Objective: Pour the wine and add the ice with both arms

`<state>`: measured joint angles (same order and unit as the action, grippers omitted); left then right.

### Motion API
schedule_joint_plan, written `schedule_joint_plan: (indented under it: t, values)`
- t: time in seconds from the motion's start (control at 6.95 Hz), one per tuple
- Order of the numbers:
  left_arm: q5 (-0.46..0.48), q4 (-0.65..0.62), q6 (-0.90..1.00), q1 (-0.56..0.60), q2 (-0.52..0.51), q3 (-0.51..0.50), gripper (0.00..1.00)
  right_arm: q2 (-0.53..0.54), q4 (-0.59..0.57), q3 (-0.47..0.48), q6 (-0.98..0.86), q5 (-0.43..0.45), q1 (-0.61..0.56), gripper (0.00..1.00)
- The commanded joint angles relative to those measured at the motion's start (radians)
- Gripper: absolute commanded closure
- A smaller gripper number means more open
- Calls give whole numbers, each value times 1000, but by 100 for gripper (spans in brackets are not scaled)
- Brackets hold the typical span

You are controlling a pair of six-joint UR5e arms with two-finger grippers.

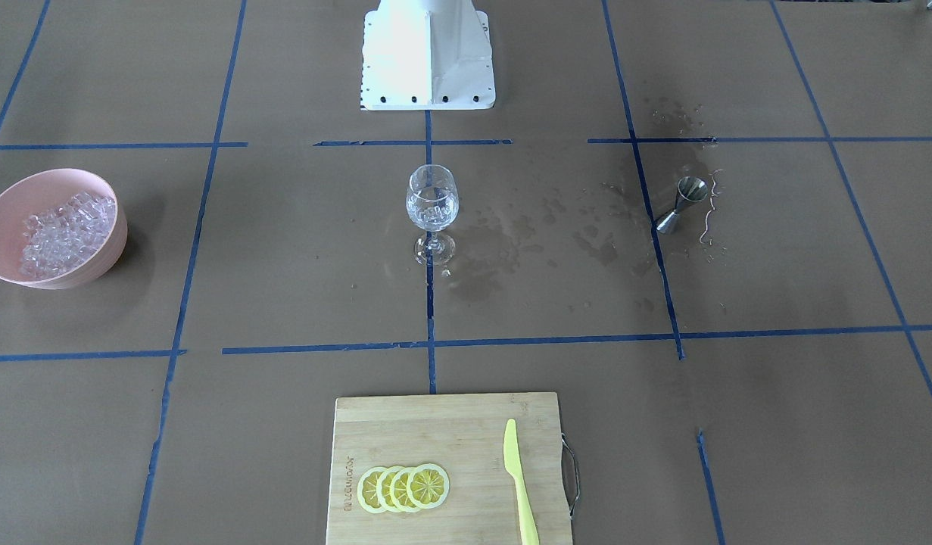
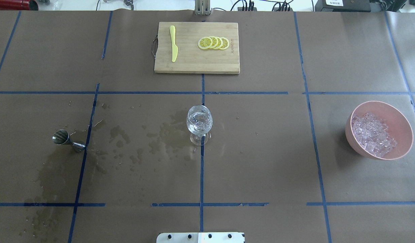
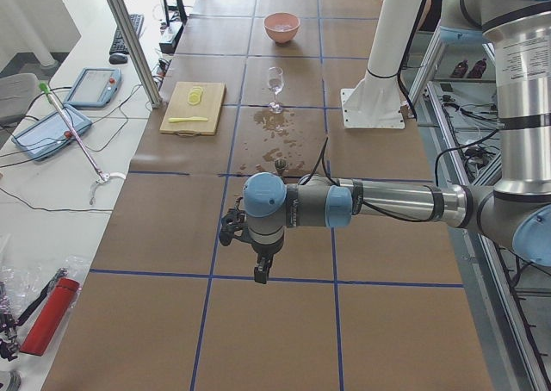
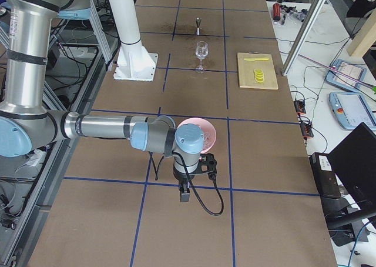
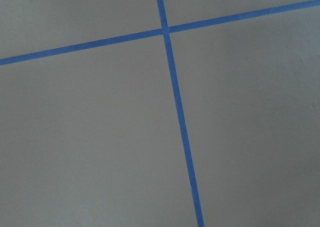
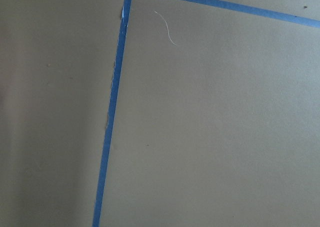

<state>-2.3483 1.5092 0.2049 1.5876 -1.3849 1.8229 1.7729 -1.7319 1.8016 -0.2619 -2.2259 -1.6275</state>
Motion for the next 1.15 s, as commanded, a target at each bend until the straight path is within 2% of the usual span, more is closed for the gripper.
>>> schedule_joint_plan:
  t: [0.0,0.43,0.58,0.72,1.01]
  values:
    - [4,2,1,0,0,-1,0,-6,2,7,105,-1,3,0]
    - [4,2,1,0,-2,3,0,-3,71,-4,107,-9,3,0]
    - [3,2,-1,0,-2,1,0,3,71,-17,105,-44,3,0]
    - [3,2,-1,0,-2,2,0,8,72,-54,95,-129,3,0]
    - [4,2,-1,0,0,-1,0,8,75,-115,90,-132,3,0]
